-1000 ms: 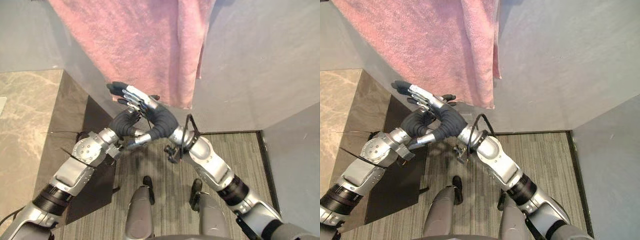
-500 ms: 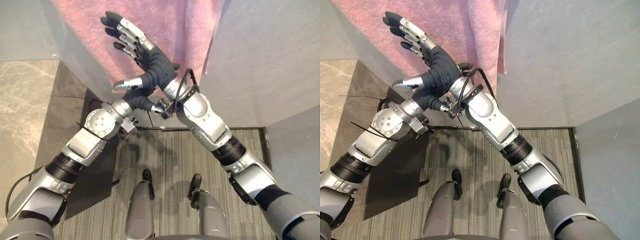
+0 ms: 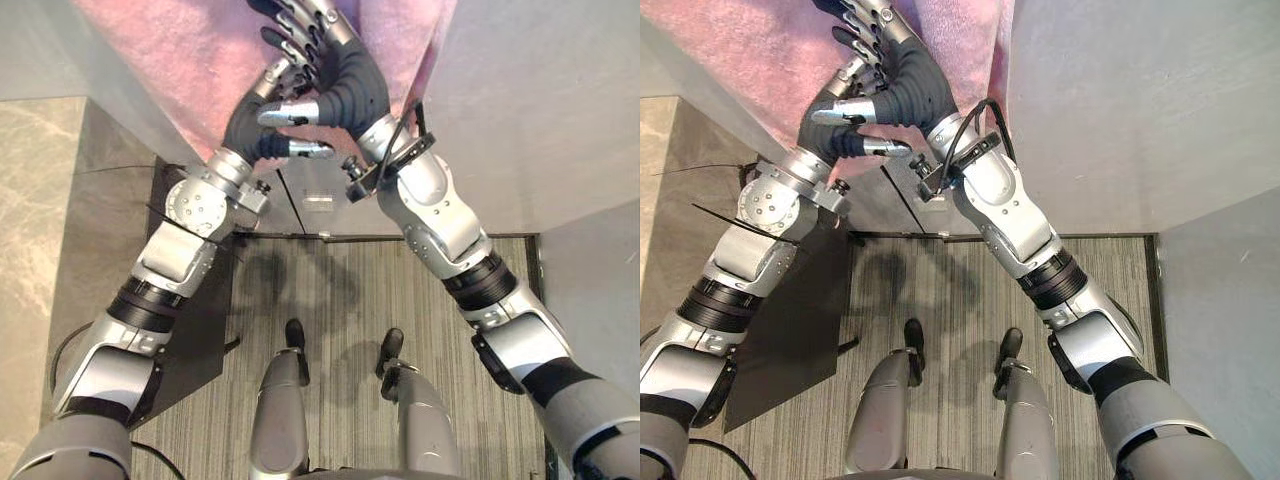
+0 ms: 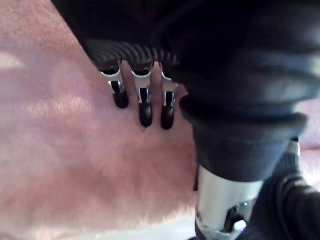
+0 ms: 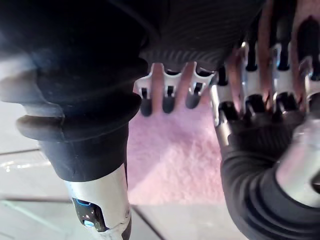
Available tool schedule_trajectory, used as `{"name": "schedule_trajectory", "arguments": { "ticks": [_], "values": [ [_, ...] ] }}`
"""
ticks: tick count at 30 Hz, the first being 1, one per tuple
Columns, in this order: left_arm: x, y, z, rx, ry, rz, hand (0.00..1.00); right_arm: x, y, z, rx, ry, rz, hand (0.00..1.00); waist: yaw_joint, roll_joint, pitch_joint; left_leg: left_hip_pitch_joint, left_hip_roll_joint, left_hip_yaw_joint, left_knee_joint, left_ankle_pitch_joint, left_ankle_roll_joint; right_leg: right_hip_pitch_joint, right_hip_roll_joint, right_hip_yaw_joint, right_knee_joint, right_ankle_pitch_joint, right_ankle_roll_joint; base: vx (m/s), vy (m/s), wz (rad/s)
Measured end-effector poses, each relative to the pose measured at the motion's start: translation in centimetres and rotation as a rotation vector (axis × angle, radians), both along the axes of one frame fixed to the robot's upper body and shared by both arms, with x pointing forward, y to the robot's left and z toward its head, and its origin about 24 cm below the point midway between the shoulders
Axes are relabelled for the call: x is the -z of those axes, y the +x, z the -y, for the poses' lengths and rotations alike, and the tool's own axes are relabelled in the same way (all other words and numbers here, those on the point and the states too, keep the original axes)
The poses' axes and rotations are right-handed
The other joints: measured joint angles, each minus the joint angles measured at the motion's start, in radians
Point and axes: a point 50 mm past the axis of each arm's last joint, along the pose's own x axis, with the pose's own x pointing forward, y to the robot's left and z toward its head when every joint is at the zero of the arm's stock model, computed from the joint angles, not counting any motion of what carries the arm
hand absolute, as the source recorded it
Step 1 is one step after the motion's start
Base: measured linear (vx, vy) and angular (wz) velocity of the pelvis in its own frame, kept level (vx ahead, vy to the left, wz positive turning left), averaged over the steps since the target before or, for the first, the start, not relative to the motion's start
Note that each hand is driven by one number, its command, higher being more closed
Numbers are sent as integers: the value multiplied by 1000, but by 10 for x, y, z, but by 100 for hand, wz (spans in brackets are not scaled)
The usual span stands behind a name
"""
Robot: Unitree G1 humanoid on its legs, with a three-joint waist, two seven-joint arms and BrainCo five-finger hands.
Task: Organize washtable
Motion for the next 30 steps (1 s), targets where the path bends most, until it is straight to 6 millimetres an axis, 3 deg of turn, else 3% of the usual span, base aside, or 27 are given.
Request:
{"name": "schedule_trajectory", "arguments": {
  "ticks": [11, 14, 16, 21, 23, 24, 26, 27, 29, 30],
  "values": [
    [-15, 1, -15, -57, -119, 48, 0, -2, 3, 8, 14, 19, -7, 0, -2, 0, 36, 15, -1, 5, -19, 14, 0, 3, 0, 3, 2, 0, 0, 0, 0, 0],
    [-5, -2, -21, -67, -153, 31, 0, 4, 4, 14, 29, 32, -32, 0, -2, 0, 36, 22, 0, 4, -18, 14, 0, 11, 1, 2, 2, 0, -1, 0, 0, 0],
    [12, -6, -28, -83, -179, -6, 0, 20, 6, 25, 71, 37, -65, 0, 0, 0, 36, 35, 0, 5, -18, 11, 0, 23, 1, 2, 2, -3, -3, 42, -3, 2],
    [83, -25, -63, -208, -266, -188, 0, 103, 1, 68, 229, 0, -254, 0, -1, 0, 36, 67, 3, 3, 6, -16, -5, 48, -3, 4, 42, -44, -3, 46, -8, 1],
    [133, -40, -69, -276, -276, -333, 0, 156, -8, 91, 347, -82, -391, 0, -3, -1, 35, 106, 2, 2, 8, -28, -10, 77, -6, 5, 60, -66, -2, 61, -17, 1],
    [146, -45, -69, -285, -273, -373, 0, 168, -11, 96, 372, -106, -425, 0, -4, -1, 34, 117, 1, 3, 9, -31, -10, 87, -7, 5, 64, -71, -2, 75, -15, 1],
    [208, -68, -70, -332, -257, -591, 0, 232, -27, 114, 463, -222, -627, 0, -15, -8, 28, 180, -13, 5, 2, -44, -12, 132, -9, 18, 83, -97, 3, 52, 0, -5],
    [221, -74, -71, -345, -253, -642, 0, 246, -32, 117, 481, -246, -672, 0, -22, -10, 20, 188, -16, 5, 0, -46, -13, 135, -9, 21, 88, -103, 3, 0, 0, 0],
    [272, -102, -72, -400, -255, -843, 0, 297, -55, 130, 537, -344, -853, 0, -34, -10, -35, 210, -16, 6, -5, -59, -15, 152, 0, 27, 80, -111, 7, 54, -26, -8],
    [286, -109, -71, -411, -258, -900, 0, 311, -64, 134, 555, -371, -908, 0, -39, -9, -43, 224, -17, 6, -12, -60, -15, 169, 1, 27, 72, -112, 10, 87, 5, -5]
  ]
}}
